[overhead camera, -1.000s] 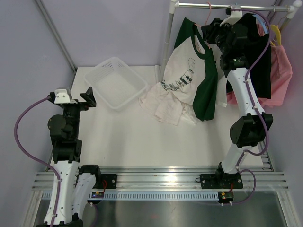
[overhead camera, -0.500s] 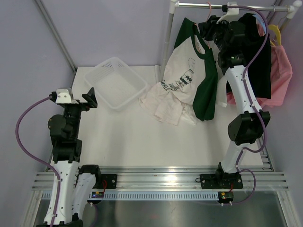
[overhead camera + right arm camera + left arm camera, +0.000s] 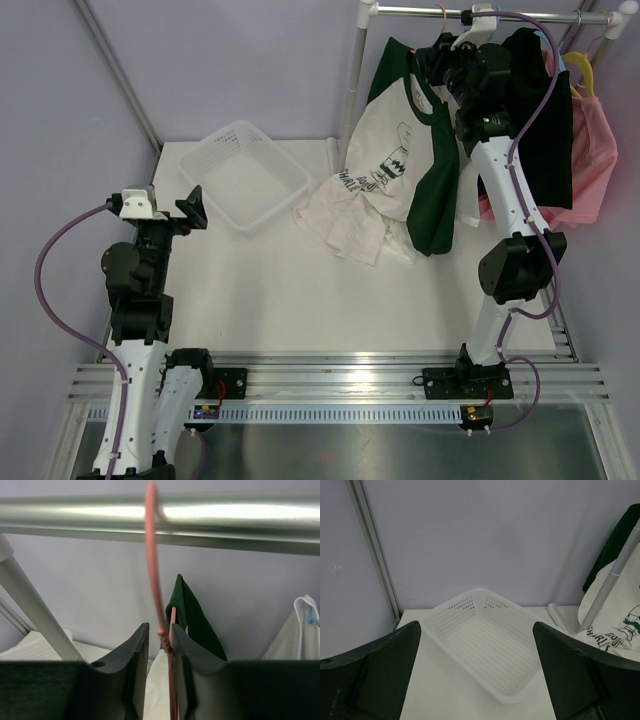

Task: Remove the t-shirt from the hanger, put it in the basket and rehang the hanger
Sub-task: Grab a hanger with a tshirt on it with the right arm

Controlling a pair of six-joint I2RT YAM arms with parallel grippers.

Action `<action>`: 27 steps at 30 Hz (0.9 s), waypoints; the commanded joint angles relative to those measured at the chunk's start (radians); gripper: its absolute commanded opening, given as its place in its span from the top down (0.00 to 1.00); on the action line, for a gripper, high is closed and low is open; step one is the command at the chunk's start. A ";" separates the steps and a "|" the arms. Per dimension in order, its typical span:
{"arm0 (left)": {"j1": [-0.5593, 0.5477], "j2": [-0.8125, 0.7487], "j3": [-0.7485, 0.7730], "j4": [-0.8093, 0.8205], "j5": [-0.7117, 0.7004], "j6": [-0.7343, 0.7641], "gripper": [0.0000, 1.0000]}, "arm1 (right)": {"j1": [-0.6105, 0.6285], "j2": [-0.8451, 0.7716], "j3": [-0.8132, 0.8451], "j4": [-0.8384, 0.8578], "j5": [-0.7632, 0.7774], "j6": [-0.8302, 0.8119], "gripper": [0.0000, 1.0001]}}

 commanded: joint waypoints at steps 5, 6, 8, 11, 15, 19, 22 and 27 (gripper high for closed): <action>0.001 0.006 0.030 0.030 0.039 0.015 0.01 | 0.010 -0.002 0.042 0.016 0.032 0.005 0.76; 0.003 0.009 0.030 0.030 0.039 0.017 0.01 | 0.010 -0.002 0.040 0.016 0.039 0.003 0.76; 0.003 0.008 0.030 0.031 0.039 0.017 0.01 | 0.010 -0.005 0.037 0.016 0.046 0.002 0.78; 0.003 0.009 0.030 0.030 0.042 0.020 0.01 | 0.010 -0.013 0.031 0.013 0.072 0.000 0.83; 0.003 0.011 0.030 0.028 0.042 0.021 0.01 | 0.012 -0.013 0.031 0.011 0.089 -0.007 0.82; 0.003 0.011 0.030 0.028 0.044 0.023 0.01 | 0.012 -0.007 0.039 -0.019 0.100 -0.007 0.84; 0.001 0.012 0.030 0.028 0.044 0.023 0.01 | 0.010 -0.012 0.036 -0.024 0.108 -0.012 0.89; 0.003 0.016 0.031 0.028 0.050 0.022 0.01 | 0.010 -0.015 0.037 -0.026 0.103 -0.004 1.00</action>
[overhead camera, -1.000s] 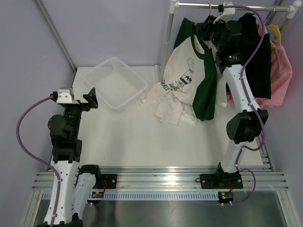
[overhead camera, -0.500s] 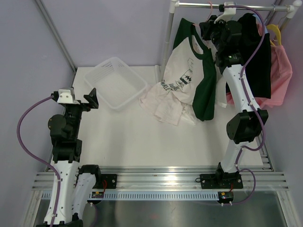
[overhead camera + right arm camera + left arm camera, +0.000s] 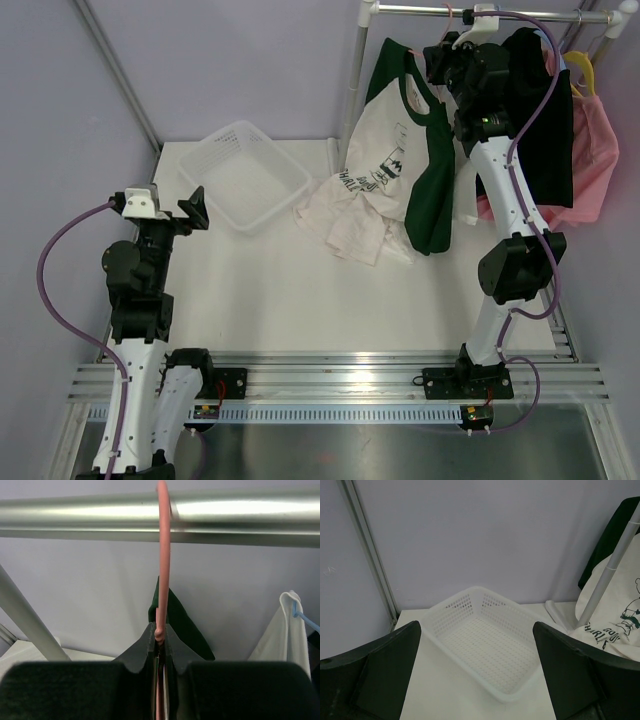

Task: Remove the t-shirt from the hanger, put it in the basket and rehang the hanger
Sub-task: Grab a hanger with a tshirt on it with the right arm

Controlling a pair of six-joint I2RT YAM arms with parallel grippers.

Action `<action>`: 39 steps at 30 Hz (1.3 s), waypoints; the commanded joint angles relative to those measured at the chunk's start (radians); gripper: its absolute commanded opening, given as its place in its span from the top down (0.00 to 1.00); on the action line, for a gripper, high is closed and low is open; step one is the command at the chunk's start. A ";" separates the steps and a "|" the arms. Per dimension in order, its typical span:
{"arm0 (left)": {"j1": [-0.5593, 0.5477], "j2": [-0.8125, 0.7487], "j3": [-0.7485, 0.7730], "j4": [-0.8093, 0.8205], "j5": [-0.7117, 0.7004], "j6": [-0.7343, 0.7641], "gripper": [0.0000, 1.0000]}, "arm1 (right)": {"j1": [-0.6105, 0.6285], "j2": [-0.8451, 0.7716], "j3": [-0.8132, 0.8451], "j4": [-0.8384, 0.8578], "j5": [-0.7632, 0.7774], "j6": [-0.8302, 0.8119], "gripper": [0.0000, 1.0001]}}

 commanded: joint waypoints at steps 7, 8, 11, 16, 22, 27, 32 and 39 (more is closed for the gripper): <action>0.003 0.011 0.059 -0.008 0.039 0.006 0.01 | 0.009 -0.003 0.126 -0.075 0.003 0.064 1.00; 0.003 0.009 0.060 -0.009 0.039 0.006 0.01 | 0.010 -0.003 0.143 -0.078 0.000 0.077 1.00; 0.003 0.011 0.060 -0.009 0.044 0.006 0.01 | 0.016 -0.004 0.174 -0.098 0.003 0.095 1.00; 0.003 0.026 0.070 -0.015 0.057 0.009 0.01 | 0.015 -0.010 0.226 -0.103 0.011 0.091 1.00; 0.003 0.031 0.067 -0.011 0.045 0.007 0.01 | 0.015 -0.053 0.206 -0.099 0.009 0.066 1.00; 0.003 0.031 0.073 -0.022 0.051 0.009 0.01 | 0.015 -0.122 0.106 -0.062 -0.011 0.075 1.00; 0.003 0.019 0.070 -0.025 0.054 0.010 0.01 | 0.015 -0.156 0.094 -0.112 -0.064 0.089 1.00; 0.003 0.028 0.067 -0.015 0.059 0.006 0.01 | 0.015 -0.234 -0.001 -0.114 -0.140 0.077 1.00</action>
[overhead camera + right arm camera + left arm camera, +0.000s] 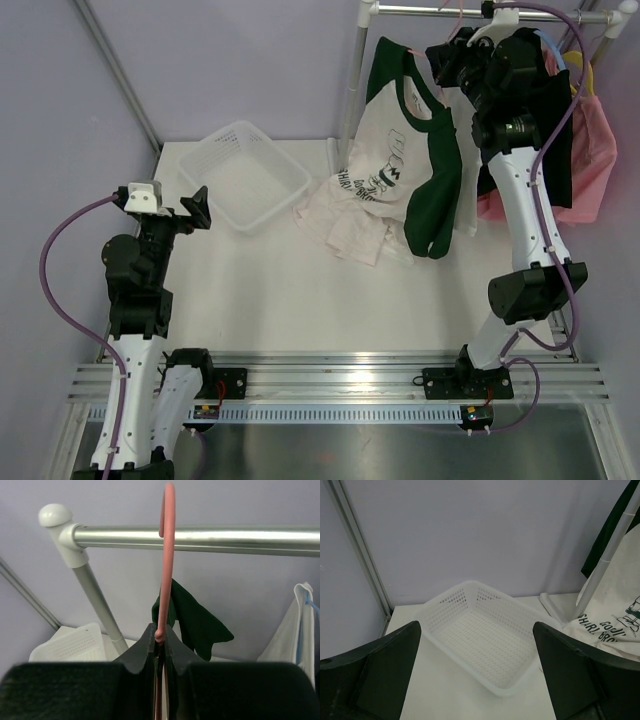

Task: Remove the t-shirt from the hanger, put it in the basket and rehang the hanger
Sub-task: Grab a hanger with a tshirt on it with the right arm

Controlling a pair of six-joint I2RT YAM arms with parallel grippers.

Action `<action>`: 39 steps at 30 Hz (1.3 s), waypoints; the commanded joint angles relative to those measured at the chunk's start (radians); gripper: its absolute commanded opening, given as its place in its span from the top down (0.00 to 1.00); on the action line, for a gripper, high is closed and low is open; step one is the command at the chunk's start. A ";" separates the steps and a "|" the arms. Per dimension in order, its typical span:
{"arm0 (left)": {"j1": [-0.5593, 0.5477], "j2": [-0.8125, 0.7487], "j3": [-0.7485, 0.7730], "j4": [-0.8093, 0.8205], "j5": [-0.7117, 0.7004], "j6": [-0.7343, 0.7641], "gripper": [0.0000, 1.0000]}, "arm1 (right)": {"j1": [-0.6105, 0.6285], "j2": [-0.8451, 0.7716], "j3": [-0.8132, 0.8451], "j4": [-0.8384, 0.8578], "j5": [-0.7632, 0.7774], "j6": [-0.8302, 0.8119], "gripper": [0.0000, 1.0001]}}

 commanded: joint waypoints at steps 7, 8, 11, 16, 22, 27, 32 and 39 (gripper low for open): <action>0.003 0.003 0.029 0.034 0.021 0.006 0.01 | 0.010 -0.132 -0.090 0.099 -0.007 -0.005 1.00; 0.003 0.001 0.024 0.038 0.041 0.006 0.01 | 0.010 -0.148 -0.112 0.102 0.001 -0.002 1.00; 0.003 0.003 0.016 0.049 0.060 0.007 0.01 | 0.012 -0.168 -0.104 0.054 0.042 0.012 1.00; 0.003 0.015 0.016 0.049 0.127 0.015 0.01 | 0.012 -0.217 -0.124 -0.046 -0.023 0.023 1.00; 0.003 -0.006 -0.060 0.123 0.315 0.055 0.01 | 0.012 -0.312 -0.144 -0.161 -0.065 0.065 1.00; 0.003 -0.014 -0.057 0.115 0.320 0.040 0.01 | 0.022 -0.395 -0.155 -0.291 -0.094 0.032 1.00; 0.001 0.006 -0.056 0.123 0.357 0.027 0.01 | 0.024 -0.552 -0.253 -0.335 -0.047 0.018 1.00; 0.001 0.090 -0.034 0.124 0.417 -0.045 0.01 | 0.030 -0.684 -0.386 -0.318 -0.131 0.081 1.00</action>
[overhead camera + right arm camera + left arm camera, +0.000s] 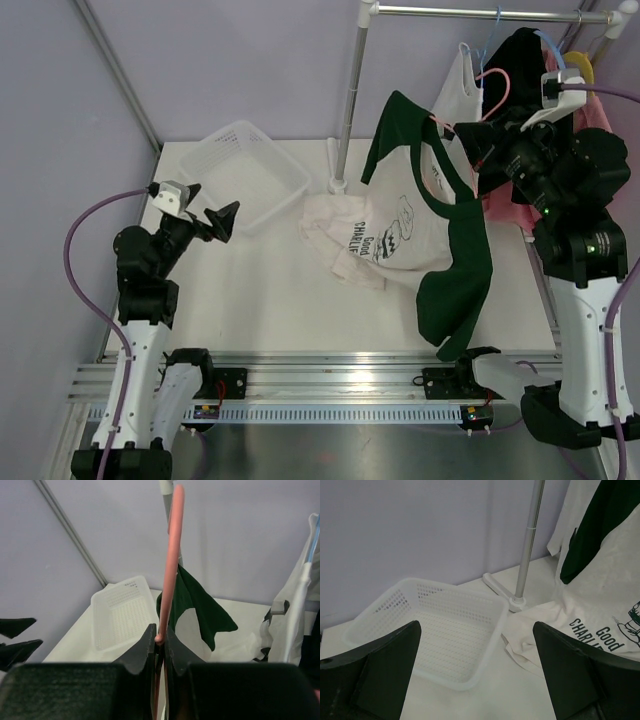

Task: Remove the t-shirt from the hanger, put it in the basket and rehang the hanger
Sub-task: Grab a hanger with a tshirt on it with the right arm

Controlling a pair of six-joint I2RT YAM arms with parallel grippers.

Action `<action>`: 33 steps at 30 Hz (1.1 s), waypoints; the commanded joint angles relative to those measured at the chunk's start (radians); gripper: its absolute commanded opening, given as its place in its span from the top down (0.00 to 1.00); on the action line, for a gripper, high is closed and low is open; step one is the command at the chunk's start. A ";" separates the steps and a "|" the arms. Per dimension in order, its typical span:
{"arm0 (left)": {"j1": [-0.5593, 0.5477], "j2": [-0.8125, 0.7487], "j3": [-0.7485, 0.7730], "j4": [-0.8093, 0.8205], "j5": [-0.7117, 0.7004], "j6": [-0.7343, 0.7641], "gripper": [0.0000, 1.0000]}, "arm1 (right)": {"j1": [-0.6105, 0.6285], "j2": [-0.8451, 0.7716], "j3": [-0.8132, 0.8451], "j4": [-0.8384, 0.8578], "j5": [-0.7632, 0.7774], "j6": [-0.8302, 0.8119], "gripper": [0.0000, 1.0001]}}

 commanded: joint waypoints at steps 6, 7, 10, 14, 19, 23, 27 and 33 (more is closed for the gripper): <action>-0.005 0.117 0.003 0.110 0.154 -0.094 0.01 | 0.050 -0.105 -0.249 0.113 -0.045 0.075 1.00; -0.005 0.126 -0.001 0.119 0.178 -0.098 0.01 | 0.066 -0.110 -0.286 0.121 -0.036 0.075 1.00; -0.005 0.149 -0.011 0.155 0.282 -0.099 0.01 | 0.090 -0.108 -0.329 0.146 -0.015 0.075 1.00; -0.005 0.190 0.031 0.118 0.318 -0.121 0.01 | 0.197 -0.081 -0.340 0.166 -0.025 0.065 1.00; -0.005 0.227 0.040 0.124 0.338 -0.140 0.01 | 0.417 0.037 -0.282 0.143 0.202 0.004 1.00; -0.005 0.185 0.011 0.136 0.295 -0.166 0.01 | 0.535 0.108 -0.237 0.173 0.369 -0.017 1.00; -0.005 0.100 -0.059 0.231 0.255 -0.212 0.01 | 0.619 0.108 -0.265 0.273 0.471 -0.028 1.00; -0.040 -0.007 -0.158 0.368 0.206 -0.250 0.01 | 0.704 0.131 -0.295 0.370 0.543 -0.033 1.00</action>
